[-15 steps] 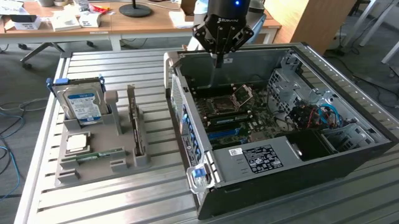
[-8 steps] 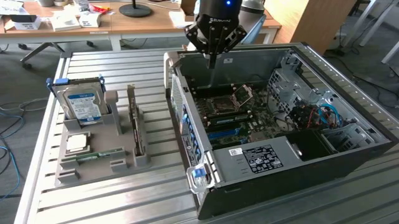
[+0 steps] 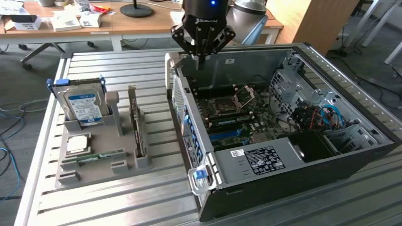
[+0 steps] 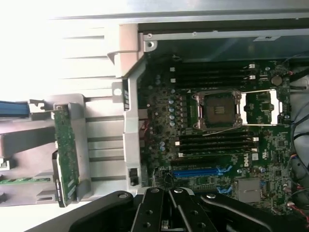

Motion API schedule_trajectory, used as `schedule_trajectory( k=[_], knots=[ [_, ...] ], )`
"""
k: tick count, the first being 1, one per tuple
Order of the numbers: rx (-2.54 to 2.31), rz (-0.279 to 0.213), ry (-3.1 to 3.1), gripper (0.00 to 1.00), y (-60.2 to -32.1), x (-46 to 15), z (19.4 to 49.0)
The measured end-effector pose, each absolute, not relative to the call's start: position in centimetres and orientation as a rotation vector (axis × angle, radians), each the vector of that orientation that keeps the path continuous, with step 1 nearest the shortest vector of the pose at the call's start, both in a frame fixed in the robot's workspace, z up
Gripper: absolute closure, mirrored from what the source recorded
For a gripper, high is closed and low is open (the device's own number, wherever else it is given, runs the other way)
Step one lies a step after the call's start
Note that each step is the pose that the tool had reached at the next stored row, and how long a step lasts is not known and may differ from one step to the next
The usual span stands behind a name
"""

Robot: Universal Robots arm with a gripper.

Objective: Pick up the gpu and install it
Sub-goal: 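Reach for the gpu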

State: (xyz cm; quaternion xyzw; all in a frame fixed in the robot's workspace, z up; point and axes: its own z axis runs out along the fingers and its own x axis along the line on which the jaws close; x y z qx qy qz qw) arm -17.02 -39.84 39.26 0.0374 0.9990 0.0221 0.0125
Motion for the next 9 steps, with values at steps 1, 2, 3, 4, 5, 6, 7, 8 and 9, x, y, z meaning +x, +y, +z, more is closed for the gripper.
schedule_trajectory(
  k=[1,2,3,4,5,6,7,8,9],
  knots=[
    [0.116,0.069,3.114,0.89,-39.8,-17.4,39.3],
    [0.117,0.069,3.114,0.89,-39.8,-17.7,39.3],
    [0.117,0.069,3.114,0.89,-39.8,-18.0,39.2],
    [0.117,0.069,3.114,0.89,-39.8,-18.3,39.2],
    [0.116,0.069,3.114,0.89,-39.8,-18.6,39.2],
    [0.116,0.069,3.114,0.89,-39.8,-18.9,39.2],
    [0.116,0.069,3.114,0.89,-39.8,-19.2,39.2],
    [0.117,0.069,3.114,0.89,-39.8,-19.4,39.2],
    [0.117,0.069,3.114,0.89,-39.8,-19.7,39.2]
  ],
)
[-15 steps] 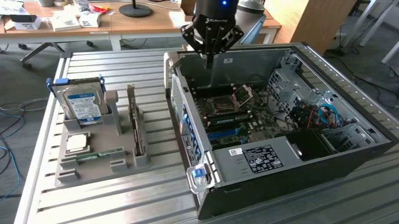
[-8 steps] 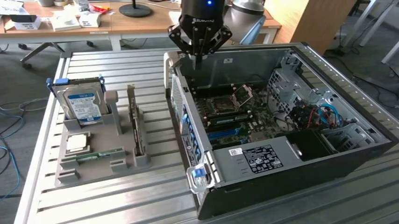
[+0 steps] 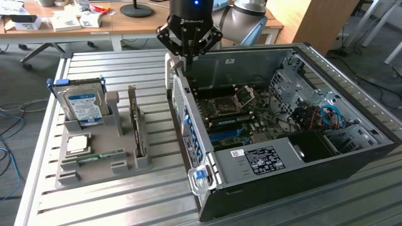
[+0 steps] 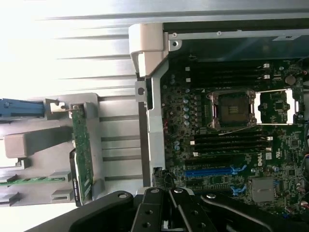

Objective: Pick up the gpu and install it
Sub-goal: 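Reach for the gpu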

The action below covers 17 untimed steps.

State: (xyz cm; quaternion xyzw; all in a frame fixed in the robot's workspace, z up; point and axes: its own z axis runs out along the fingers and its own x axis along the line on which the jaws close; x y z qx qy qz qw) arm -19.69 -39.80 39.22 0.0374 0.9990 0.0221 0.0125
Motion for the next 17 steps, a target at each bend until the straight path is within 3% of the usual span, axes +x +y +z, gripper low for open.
schedule_trajectory(
  k=[17],
  knots=[
    [0.117,0.069,3.114,0.89,-39.7,-24.0,39.2]
  ],
)
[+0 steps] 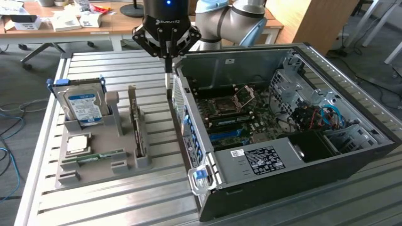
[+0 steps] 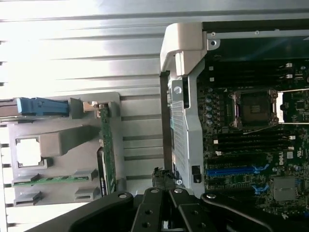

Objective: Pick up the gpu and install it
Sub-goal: 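Reach for the gpu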

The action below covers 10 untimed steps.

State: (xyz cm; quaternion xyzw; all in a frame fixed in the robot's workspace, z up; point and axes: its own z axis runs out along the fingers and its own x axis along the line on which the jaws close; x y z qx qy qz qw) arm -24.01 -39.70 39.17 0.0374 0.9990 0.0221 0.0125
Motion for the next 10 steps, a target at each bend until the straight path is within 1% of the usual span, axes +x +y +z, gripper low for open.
schedule_trajectory(
  k=[10],
  knots=[
    [0.117,0.069,3.114,0.89,-39.6,-27.2,39.1]
  ],
)
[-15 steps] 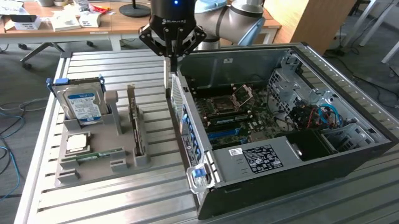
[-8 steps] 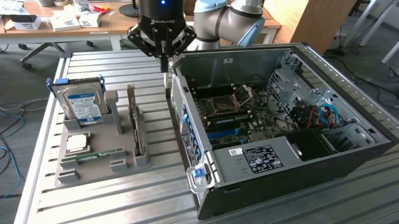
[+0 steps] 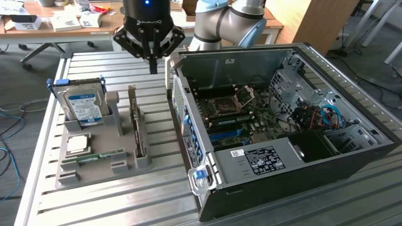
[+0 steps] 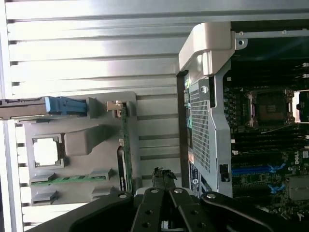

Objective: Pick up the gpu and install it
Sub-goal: 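Reach for the gpu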

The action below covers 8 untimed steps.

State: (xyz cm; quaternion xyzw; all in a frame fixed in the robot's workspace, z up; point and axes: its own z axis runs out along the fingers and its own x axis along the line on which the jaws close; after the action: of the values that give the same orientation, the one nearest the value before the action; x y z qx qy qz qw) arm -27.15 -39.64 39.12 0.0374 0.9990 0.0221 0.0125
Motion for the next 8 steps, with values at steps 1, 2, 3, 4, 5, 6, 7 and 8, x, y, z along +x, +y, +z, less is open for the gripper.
schedule_trajectory(
  k=[1,2,3,4,5,6,7,8],
  knots=[
    [0.117,0.069,3.114,0.89,-39.6,-27.5,39.1],
    [0.117,0.069,3.114,0.89,-39.6,-27.7,39.1],
    [0.117,0.069,3.114,0.89,-39.6,-28.0,39.1],
    [0.117,0.069,3.114,0.89,-39.6,-28.2,39.1],
    [0.117,0.069,3.114,0.89,-39.6,-28.5,39.1],
    [0.116,0.069,3.114,0.89,-39.6,-28.7,39.1],
    [0.117,0.069,3.114,0.89,-39.6,-28.9,39.1],
    [0.117,0.069,3.114,0.89,-39.6,-29.1,39.1]
  ],
)
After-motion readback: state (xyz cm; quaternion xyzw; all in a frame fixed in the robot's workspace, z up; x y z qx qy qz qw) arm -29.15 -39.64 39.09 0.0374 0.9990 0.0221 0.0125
